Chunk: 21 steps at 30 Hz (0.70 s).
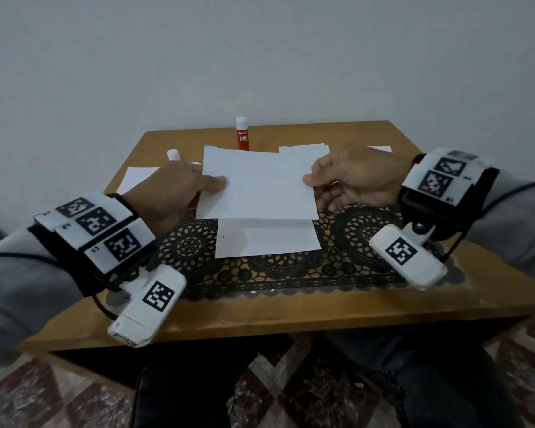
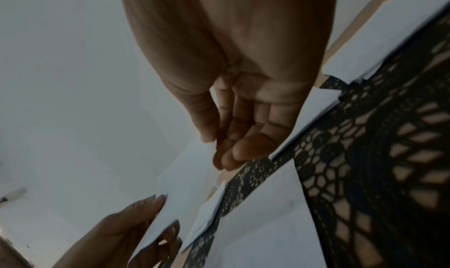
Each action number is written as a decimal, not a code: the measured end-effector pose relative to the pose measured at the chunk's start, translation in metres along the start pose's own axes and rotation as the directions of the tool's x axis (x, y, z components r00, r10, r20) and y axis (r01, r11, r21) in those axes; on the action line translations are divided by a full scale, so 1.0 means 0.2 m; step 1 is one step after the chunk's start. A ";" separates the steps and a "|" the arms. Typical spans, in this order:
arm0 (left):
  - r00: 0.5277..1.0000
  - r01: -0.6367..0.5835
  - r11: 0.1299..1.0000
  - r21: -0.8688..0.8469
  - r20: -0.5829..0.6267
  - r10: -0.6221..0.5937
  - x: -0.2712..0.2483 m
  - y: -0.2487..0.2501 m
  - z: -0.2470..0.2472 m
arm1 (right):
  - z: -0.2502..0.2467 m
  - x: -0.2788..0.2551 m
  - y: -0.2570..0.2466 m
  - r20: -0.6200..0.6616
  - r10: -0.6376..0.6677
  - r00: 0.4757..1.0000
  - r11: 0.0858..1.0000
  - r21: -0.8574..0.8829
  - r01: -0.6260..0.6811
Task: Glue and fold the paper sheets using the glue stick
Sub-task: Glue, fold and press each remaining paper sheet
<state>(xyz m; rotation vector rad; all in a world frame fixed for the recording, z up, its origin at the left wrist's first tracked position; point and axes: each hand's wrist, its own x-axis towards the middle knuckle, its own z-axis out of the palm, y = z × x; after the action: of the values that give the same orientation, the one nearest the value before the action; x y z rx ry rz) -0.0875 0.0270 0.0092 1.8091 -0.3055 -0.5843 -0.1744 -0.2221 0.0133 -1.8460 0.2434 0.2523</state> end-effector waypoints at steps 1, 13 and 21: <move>1.000 0.004 1.000 0.027 -0.016 -0.003 0.01 -0.01 0.00 | 0.01 0.01 0.01 -0.013 0.011 1.000 0.999 -0.034 -0.012; 0.998 0.055 0.708 0.705 -0.026 -0.052 0.11 -0.09 0.00 | 0.08 0.09 0.05 -0.065 0.108 0.992 0.871 -0.475 -0.126; 1.000 0.005 0.645 0.765 0.011 -0.020 0.11 -0.10 0.00 | 0.09 0.09 0.08 -0.093 0.076 0.993 0.865 -0.490 -0.112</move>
<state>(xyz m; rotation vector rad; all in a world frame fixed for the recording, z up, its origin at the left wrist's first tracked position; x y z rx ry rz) -0.0706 0.0227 -0.0149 2.6379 -0.6269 -0.5116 -0.1623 -0.2098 -0.0113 -2.3608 0.3422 0.3411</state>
